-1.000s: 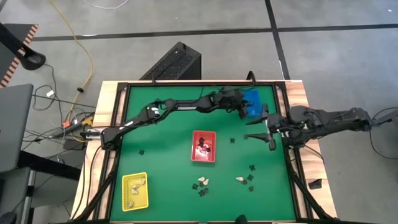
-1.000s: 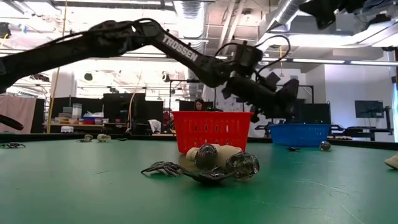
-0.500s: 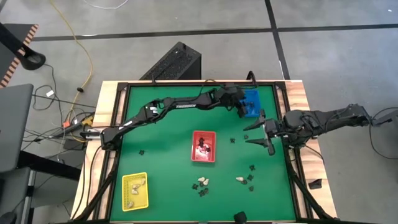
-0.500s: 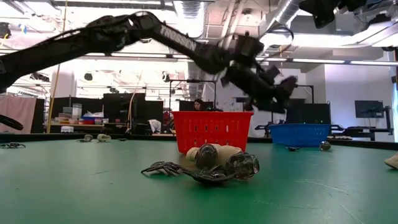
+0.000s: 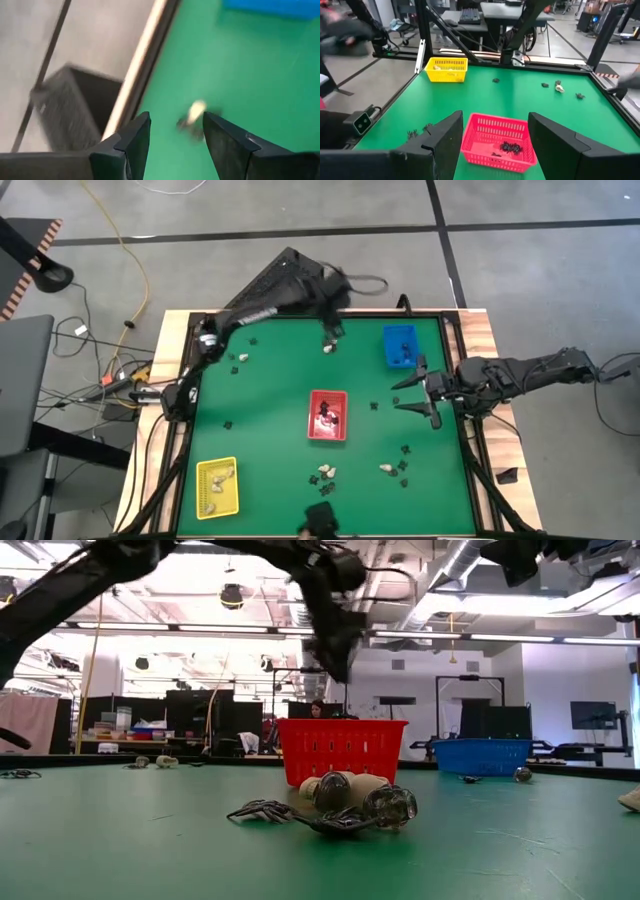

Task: Sort Halloween decoration
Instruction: Put the white skull toy into the yellow bin

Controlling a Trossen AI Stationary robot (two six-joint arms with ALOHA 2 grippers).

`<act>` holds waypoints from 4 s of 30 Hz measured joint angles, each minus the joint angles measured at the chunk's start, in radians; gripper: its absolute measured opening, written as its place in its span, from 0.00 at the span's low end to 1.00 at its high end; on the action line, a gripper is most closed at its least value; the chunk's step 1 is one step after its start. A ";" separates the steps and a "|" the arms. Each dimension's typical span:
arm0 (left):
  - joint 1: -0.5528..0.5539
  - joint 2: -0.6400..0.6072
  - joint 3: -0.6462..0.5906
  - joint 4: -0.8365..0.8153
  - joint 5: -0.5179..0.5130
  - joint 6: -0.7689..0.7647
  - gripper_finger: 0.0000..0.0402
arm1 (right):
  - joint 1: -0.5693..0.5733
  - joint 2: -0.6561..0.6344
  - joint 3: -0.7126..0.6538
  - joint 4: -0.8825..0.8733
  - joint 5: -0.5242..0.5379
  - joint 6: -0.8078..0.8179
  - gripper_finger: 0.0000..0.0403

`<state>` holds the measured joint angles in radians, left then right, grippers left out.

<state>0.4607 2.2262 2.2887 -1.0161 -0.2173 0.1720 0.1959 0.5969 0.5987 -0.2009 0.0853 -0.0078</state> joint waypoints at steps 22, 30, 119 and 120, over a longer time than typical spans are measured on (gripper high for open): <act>0.113 0.002 -0.430 0.345 0.253 -0.166 0.43 | -0.016 0.040 0.000 0.022 -0.002 -0.042 0.63; 0.098 0.001 -0.494 0.470 0.242 -0.234 0.43 | -0.029 0.046 0.000 0.021 -0.002 -0.042 0.63; 0.040 0.067 -0.490 0.416 0.239 -0.034 0.25 | -0.026 0.046 0.000 0.046 -0.006 -0.024 0.63; 0.040 0.067 -0.490 0.415 0.236 -0.032 0.24 | -0.026 0.046 0.000 0.046 -0.006 -0.024 0.63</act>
<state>0.5011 2.2936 1.7992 -0.6015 0.0188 0.1400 0.1696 0.6430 0.5987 -0.1547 0.0792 -0.0315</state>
